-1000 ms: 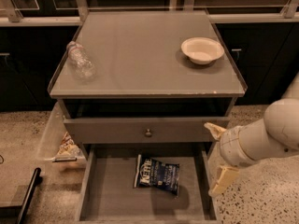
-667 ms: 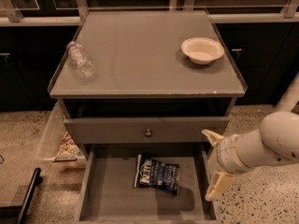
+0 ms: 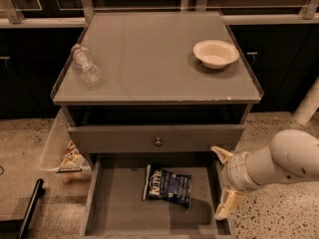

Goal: Pick blue chip bag from middle drawer and place on counter

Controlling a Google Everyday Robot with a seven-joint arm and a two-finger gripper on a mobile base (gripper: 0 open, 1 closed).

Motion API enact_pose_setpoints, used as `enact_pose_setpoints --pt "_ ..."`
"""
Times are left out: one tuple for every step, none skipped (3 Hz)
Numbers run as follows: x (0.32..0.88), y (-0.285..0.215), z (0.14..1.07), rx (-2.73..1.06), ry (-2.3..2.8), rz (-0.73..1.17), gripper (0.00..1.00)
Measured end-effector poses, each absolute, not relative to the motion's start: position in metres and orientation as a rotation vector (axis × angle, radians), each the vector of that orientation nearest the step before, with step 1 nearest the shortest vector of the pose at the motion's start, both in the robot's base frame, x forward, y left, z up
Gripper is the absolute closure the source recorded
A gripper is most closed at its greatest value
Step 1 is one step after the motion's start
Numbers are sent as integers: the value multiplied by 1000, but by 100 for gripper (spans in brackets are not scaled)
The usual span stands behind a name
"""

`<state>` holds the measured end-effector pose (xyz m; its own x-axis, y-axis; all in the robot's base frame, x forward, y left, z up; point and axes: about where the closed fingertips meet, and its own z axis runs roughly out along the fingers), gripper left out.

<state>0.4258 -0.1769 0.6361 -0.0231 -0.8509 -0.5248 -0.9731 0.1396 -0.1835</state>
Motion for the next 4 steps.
enact_pose_setpoints --pt "427 -163 609 -1719 1906 354 0" --pt "432 -141 570 -1704 1895 402 0" --pt "443 -106 517 -1712 1825 425 0" --pt "443 -106 516 -1712 1825 426 0"
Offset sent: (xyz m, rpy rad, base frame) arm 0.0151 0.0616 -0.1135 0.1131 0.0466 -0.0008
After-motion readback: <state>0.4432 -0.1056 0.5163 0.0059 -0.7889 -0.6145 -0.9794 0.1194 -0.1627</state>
